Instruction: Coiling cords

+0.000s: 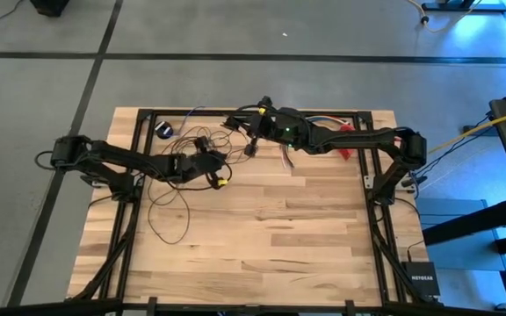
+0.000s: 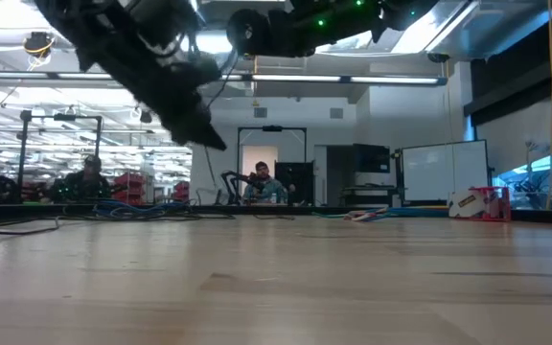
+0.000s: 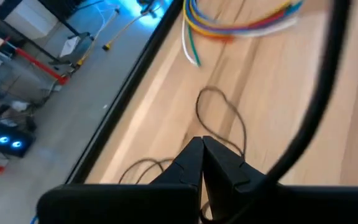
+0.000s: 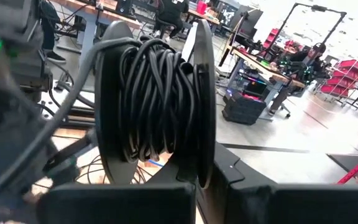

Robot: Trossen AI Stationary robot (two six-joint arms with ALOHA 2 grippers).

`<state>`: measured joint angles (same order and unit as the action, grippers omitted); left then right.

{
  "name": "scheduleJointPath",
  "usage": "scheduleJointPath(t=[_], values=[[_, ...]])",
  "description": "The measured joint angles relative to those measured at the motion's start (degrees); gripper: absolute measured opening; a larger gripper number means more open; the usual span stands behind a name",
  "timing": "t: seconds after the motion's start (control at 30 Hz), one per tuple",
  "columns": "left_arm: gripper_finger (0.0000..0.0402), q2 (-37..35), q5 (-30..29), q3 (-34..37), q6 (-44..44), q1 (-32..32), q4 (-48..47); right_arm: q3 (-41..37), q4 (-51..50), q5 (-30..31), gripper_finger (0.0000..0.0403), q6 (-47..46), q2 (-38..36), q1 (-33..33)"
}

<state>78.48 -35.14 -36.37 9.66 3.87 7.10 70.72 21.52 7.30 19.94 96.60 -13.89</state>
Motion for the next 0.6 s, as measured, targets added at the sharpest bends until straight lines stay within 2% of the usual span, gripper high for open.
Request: scheduleJointPath(t=[0.2,0.3,0.6], values=[[0.0004,-4.8,9.1,-1.6,-1.6,1.2,-2.4,0.0,-0.4,0.0,0.0009,0.0,0.0,0.0],[0.0016,-6.2,11.4,-1.8,-2.2,1.3,-3.1,0.0,-0.6,0.0,0.0009,0.0,0.0,0.0],[0.0155,-7.1,11.4,-1.8,-0.4,1.5,-3.5,0.0,0.5,-0.4,0.0009,1.3,0.0,0.0]])
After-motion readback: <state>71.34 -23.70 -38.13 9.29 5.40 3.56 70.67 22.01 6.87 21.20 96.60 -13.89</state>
